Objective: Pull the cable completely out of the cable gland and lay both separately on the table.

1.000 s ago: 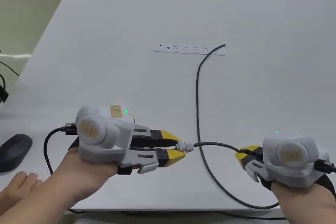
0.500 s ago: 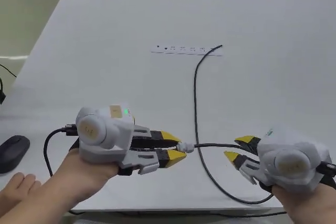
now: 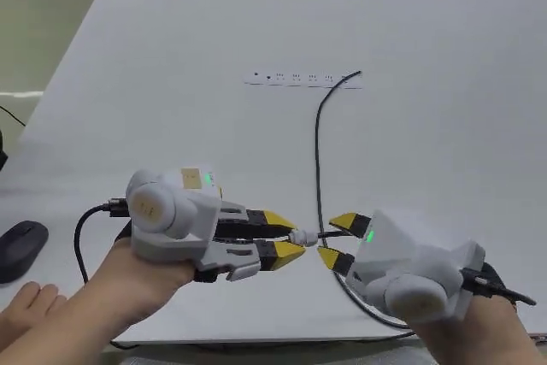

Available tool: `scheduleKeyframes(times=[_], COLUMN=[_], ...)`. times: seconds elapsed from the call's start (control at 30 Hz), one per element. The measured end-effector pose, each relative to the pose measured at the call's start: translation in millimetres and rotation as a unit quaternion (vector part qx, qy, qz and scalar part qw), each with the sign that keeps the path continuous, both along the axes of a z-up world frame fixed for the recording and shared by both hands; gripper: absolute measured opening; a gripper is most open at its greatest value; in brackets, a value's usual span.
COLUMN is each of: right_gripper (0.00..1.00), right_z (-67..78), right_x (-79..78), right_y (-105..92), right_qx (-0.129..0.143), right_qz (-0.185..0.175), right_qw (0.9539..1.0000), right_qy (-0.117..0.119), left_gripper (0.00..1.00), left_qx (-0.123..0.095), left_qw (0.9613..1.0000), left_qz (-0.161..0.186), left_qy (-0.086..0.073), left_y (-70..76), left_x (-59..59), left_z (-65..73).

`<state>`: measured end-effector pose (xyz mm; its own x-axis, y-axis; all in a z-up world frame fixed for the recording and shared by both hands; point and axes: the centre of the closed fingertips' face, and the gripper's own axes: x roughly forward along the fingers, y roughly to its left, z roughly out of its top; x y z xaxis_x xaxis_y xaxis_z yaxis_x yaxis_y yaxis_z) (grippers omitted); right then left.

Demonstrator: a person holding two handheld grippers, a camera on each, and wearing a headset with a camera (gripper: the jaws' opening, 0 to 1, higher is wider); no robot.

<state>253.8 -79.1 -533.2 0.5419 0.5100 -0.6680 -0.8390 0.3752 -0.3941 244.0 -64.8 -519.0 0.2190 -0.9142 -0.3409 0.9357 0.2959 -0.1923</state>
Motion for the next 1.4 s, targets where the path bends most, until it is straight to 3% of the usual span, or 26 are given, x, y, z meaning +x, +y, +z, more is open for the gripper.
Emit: scheduleKeyframes(times=[0.33, 0.73, 0.97, 1.4], right_gripper=[0.03, 0.02, 0.02, 0.02], right_z=[0.5, -7.4, -14.3, -37.6], right_x=[4.0, 7.3, 12.3, 23.6], right_y=[-1.4, -15.3, -28.6, -67.4], right_qx=[0.004, 0.036, 0.071, 0.101], right_qz=[0.001, -0.050, -0.111, -0.198], right_qw=[1.0000, 0.9974, 0.9887, 0.9697], right_qy=[-0.002, 0.038, 0.072, 0.100], left_gripper=[0.15, 0.15, 0.15, 0.15], left_qx=[0.002, 0.008, 0.008, 0.009], left_qw=[1.0000, 0.9999, 0.9999, 0.9998], left_qz=[-0.002, -0.003, -0.001, 0.004], left_qy=[-0.005, -0.009, -0.011, -0.016], left_y=[0.2, 0.9, 1.8, 5.2], left_x=[0.5, 2.7, 4.6, 7.3], left_z=[0.1, -1.2, -1.1, -0.2])
